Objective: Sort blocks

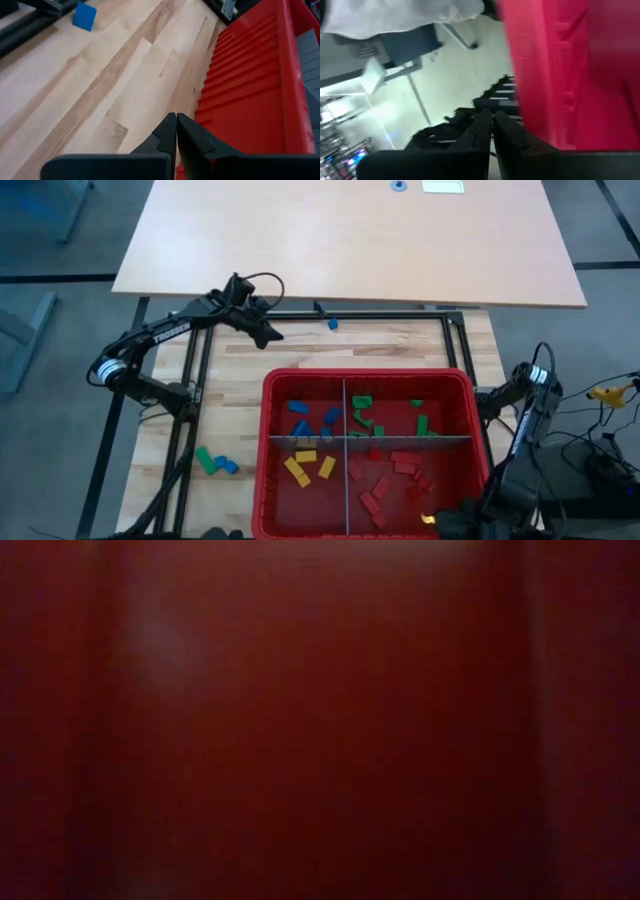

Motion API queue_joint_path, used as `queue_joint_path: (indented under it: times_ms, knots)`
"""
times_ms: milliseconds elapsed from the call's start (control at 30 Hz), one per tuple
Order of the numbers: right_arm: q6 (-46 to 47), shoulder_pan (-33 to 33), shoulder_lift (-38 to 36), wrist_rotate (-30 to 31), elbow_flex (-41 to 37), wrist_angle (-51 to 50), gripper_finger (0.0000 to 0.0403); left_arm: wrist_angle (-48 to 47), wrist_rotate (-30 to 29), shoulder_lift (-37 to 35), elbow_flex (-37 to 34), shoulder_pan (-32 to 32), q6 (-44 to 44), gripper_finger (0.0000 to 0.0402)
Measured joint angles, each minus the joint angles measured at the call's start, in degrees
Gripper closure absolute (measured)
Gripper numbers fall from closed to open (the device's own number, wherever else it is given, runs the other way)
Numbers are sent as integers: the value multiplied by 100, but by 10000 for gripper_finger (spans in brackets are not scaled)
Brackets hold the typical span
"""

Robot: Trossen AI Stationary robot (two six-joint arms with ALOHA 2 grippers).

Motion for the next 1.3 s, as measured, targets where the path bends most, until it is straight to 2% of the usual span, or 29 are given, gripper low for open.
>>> queue_joint_path:
  times_ms: [333, 633, 733, 900, 1000, 1300]
  knots:
    - [610, -139, 64, -107, -24, -1283, 402, -57, -22, 63, -2, -71, -77, 402]
    - [545, -782, -7, -96, -40, -2481, 403, -153, -24, 63, -2, -69, -61, 402]
    - [526, -1002, -107, 264, -58, -2799, 403, -295, -26, 61, -3, -69, -2, 402]
    - [687, -1418, -355, 1280, -149, -3393, 403, -639, -30, 58, -4, -69, 215, 402]
    - [788, -1726, -634, 1774, -314, -3383, 403, -719, -27, 58, -4, -69, 246, 402]
    - [783, -2348, -1510, 2117, -940, -3368, 403, -677, 119, 56, -4, -275, 156, 402]
